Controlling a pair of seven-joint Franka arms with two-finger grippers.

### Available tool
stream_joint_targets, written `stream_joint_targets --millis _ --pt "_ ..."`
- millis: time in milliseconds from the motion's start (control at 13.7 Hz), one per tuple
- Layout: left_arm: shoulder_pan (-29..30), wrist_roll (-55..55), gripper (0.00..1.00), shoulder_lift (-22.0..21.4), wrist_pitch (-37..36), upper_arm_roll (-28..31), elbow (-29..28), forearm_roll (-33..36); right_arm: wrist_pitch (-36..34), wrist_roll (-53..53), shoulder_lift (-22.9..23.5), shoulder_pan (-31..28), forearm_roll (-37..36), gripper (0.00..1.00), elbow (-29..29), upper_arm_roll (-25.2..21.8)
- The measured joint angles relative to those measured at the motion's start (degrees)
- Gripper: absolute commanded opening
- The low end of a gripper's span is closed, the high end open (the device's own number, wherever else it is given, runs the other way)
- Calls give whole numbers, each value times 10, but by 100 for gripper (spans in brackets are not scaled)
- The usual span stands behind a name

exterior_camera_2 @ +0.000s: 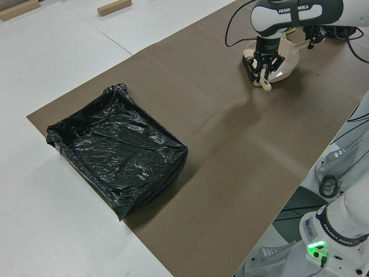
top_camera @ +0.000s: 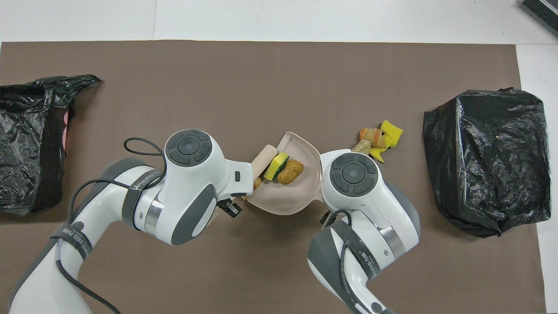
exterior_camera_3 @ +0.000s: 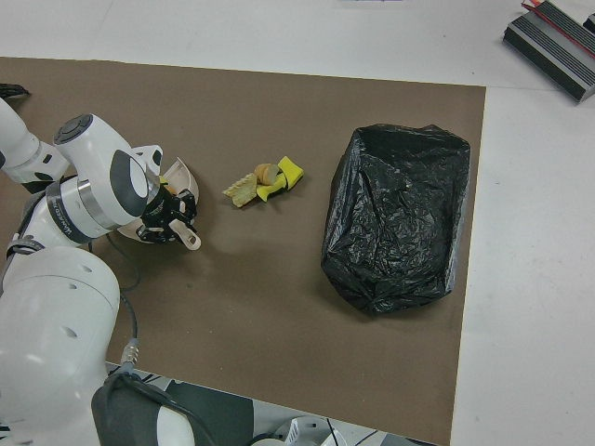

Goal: Sweep and dump trash in bin
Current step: 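Sweep the yellow sponge into the dustpan with the brush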

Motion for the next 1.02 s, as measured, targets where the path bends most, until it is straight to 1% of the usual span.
stream_joint_targets --millis 219,511,876,1022 --pt "-24 -53 0 -18 -12 0 5 -33 0 0 0 0 0 0 0 0" --pt "-23 -120 0 -45 -21 10 19 -55 0 0 0 0 0 0 0 0" --pt "-18 -314 0 -51 -22 18 18 -56 0 0 0 0 0 0 0 0" --pt "-13 -374 0 -55 -30 19 4 -56 0 0 0 0 0 0 0 0"
